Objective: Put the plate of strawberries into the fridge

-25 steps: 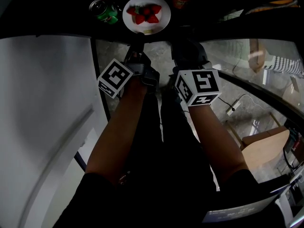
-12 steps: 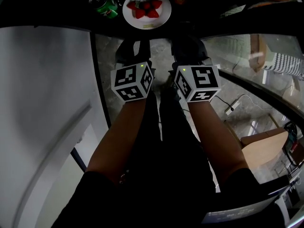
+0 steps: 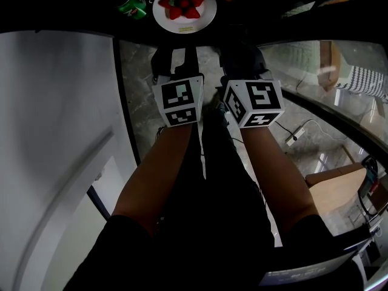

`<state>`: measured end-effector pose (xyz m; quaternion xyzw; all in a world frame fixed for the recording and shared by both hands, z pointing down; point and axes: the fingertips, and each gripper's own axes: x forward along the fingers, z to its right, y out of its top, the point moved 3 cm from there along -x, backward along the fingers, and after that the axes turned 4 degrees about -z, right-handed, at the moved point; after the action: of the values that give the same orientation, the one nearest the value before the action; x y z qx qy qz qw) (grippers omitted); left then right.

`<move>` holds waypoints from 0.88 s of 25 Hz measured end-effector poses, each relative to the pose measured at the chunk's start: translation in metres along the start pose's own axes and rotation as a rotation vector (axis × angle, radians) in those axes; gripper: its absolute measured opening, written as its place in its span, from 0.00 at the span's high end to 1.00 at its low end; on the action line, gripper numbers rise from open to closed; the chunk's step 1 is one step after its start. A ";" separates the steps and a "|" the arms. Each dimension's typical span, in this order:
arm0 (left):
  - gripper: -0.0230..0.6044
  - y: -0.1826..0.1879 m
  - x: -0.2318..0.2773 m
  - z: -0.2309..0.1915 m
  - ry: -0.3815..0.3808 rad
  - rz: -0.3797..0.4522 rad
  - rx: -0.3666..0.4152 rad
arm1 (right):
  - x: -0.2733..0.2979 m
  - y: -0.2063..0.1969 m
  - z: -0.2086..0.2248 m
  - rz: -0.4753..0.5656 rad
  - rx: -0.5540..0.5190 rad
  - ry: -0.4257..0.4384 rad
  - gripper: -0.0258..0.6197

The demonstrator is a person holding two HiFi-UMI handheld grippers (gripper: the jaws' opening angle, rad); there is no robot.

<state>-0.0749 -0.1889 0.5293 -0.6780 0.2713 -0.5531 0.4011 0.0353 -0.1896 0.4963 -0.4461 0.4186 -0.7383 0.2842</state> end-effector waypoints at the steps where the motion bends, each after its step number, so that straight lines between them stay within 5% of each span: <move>1: 0.78 -0.001 0.002 0.002 0.006 -0.009 0.002 | 0.000 0.000 0.001 0.004 -0.003 -0.002 0.96; 22: 0.78 0.009 0.029 -0.006 0.085 -0.053 -0.006 | 0.006 -0.003 0.008 -0.010 0.012 -0.003 0.96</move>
<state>-0.0732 -0.2186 0.5370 -0.6621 0.2716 -0.5911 0.3722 0.0401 -0.1956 0.5036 -0.4474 0.4116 -0.7415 0.2838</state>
